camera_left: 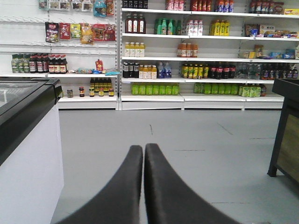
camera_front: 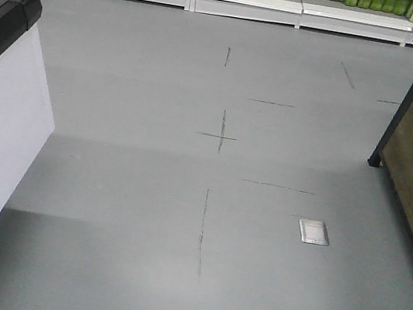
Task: Pick three apples into basket with both arms
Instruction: 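Drive the base forward along the aisle toward the fruit tables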
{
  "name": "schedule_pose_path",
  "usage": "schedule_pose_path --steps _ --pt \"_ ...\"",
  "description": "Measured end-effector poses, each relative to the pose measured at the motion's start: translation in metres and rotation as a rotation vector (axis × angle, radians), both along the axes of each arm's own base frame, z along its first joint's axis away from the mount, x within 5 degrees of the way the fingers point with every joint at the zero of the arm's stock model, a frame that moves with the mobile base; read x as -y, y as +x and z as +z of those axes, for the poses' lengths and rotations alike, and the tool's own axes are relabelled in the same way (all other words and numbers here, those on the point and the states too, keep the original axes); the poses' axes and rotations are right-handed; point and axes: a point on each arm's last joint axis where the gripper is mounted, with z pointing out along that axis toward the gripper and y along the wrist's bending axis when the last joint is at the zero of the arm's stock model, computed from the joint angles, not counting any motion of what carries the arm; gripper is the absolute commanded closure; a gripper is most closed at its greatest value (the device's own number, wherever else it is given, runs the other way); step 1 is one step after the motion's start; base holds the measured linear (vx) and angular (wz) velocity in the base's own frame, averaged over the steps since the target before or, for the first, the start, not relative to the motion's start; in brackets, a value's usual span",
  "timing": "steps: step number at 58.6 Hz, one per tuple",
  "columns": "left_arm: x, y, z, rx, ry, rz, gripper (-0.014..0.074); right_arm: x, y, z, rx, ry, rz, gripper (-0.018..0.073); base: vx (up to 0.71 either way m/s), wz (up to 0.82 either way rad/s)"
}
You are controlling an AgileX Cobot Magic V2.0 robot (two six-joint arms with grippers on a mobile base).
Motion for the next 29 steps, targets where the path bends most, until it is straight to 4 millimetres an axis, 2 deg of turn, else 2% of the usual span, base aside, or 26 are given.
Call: schedule_pose_path --steps 29 --pt "0.0 0.0 0.0 0.0 0.0 0.0 0.0602 0.0 0.0 0.0 0.0 0.0 0.0 0.0564 0.12 0.11"
